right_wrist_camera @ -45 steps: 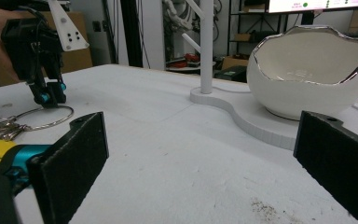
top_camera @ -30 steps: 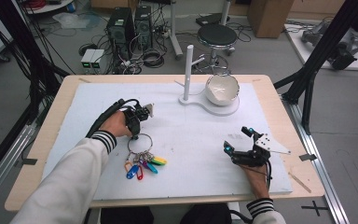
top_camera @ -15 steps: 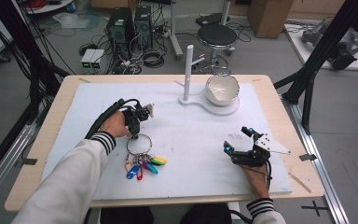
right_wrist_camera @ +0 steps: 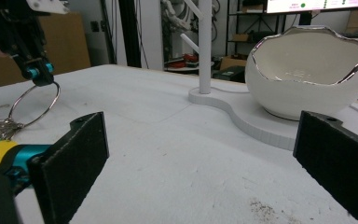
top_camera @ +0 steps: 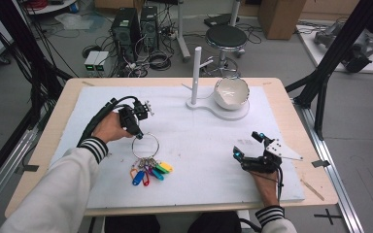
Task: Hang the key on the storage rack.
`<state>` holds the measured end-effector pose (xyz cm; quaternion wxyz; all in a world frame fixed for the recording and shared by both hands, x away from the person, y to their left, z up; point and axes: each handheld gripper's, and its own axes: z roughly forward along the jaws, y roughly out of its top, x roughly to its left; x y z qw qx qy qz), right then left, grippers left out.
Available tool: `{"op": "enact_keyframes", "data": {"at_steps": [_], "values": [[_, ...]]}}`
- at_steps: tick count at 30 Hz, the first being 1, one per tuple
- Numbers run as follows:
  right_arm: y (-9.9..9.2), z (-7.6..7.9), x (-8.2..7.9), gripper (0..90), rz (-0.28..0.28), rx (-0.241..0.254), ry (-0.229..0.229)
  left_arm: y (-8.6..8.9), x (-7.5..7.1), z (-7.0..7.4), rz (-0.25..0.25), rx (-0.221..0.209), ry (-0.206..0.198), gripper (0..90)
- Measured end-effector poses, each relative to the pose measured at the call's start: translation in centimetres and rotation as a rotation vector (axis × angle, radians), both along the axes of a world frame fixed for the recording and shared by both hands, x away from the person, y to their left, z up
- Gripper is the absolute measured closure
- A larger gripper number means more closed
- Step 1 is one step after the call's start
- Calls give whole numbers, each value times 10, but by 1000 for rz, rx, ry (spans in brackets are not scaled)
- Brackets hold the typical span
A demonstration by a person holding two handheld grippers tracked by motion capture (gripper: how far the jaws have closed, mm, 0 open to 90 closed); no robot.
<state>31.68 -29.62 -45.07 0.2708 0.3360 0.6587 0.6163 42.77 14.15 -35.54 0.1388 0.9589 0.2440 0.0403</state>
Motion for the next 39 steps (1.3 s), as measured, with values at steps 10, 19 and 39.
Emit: {"op": "enact_keyframes", "data": {"at_steps": [10, 19, 39], "values": [[4, 2, 2, 29, 3, -45, 27, 27, -14, 22, -67, -253, -43, 874], [4, 20, 8, 28, 75, -2, 68, 30, -27, 42, -137, -426, -121, 875], [40, 85, 27, 28, 306, -60, 44, 37, -39, 37, -184, -777, -228, 875]]}}
